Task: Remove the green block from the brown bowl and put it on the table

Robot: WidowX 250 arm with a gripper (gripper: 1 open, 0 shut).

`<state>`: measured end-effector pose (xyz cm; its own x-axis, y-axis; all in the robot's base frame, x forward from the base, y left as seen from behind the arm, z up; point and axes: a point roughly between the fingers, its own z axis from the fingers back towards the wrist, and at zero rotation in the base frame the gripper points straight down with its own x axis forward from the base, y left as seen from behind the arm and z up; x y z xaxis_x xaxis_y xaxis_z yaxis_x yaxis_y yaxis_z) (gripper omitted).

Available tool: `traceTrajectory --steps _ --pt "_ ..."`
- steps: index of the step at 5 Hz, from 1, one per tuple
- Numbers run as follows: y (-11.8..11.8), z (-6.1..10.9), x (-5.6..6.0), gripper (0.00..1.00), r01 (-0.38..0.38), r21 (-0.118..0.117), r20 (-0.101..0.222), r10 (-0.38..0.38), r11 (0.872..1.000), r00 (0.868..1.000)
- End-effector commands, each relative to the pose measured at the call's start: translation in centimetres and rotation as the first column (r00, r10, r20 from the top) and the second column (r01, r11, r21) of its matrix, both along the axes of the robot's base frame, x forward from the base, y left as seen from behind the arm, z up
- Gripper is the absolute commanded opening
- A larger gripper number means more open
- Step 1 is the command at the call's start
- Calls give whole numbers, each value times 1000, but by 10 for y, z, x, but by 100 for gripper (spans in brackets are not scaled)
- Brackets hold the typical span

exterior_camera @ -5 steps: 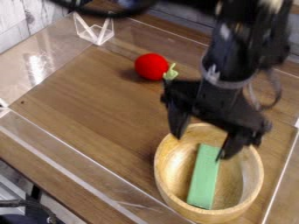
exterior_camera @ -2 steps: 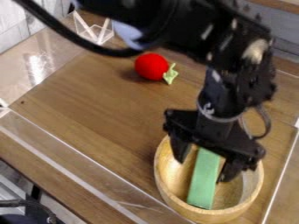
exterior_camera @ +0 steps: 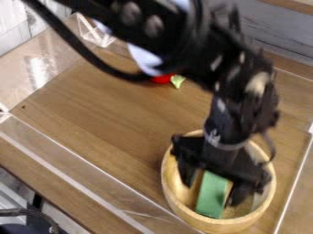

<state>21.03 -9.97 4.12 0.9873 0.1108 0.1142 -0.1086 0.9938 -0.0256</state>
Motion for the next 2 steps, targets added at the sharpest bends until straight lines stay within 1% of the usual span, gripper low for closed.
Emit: traceTrajectory --steps 1,2 --pt "0 -4 5 0 -11 -13 14 11 1000 1000" --pt "1 -6 6 0 -21 -5 6 21 1000 1000"
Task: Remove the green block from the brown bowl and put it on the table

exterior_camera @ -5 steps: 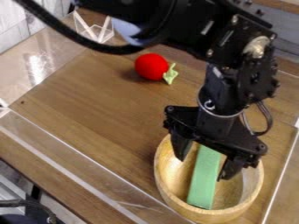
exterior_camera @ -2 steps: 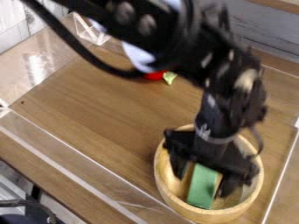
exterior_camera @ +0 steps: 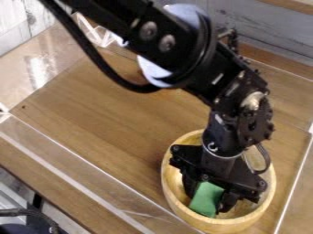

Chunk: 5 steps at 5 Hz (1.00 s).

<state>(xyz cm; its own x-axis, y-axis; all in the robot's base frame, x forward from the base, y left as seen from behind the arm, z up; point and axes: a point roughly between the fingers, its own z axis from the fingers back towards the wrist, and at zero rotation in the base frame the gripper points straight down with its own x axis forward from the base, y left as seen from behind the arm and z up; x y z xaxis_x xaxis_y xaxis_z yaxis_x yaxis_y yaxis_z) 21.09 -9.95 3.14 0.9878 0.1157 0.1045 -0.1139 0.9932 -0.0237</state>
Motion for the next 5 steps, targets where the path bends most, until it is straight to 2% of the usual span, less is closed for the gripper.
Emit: traceTrajectory --steps 1,3,4,5 --pt "1 10 3 0 -26 27 -5 26 999 1000" --pt "2 25 0 0 -45 84 -34 48 995 998" --pt "2 33 -1 0 -56 98 -39 60 994 997" --pt "1 38 -1 0 -70 90 -41 74 993 996"
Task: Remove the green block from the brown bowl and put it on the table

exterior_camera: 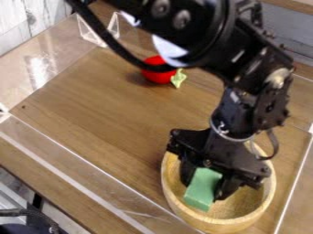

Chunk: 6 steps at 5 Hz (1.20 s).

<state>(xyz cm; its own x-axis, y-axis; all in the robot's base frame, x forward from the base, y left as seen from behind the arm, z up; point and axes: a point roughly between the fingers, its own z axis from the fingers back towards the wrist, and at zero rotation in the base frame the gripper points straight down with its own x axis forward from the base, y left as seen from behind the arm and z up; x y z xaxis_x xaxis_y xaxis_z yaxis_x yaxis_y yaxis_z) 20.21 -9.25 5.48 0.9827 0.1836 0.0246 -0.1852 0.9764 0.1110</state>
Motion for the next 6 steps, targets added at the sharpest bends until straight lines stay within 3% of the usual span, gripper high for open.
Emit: traceTrajectory --steps 1,6 --pt "-9 16 7 0 -9 -38 58 11 999 998" --pt "-15 19 4 0 -45 -56 68 49 997 996"
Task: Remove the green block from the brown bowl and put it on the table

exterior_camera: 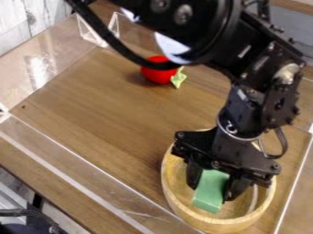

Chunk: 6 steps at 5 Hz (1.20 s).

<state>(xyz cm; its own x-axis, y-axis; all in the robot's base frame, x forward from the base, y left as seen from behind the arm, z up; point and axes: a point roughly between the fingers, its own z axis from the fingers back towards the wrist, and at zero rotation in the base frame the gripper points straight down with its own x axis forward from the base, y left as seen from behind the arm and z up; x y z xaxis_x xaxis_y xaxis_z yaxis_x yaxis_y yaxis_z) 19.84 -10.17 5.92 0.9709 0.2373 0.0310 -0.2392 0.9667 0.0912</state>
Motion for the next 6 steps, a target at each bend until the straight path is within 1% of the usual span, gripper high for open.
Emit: traceTrajectory --steps 1,4,5,6 --pt "-7 15 7 0 6 -39 62 -3 999 998" --pt "-7 14 4 0 -2 -38 61 4 999 998" --pt "-3 28 3 0 -6 -17 72 7 1000 997" --pt "10 50 3 0 -19 0 103 19 1000 994"
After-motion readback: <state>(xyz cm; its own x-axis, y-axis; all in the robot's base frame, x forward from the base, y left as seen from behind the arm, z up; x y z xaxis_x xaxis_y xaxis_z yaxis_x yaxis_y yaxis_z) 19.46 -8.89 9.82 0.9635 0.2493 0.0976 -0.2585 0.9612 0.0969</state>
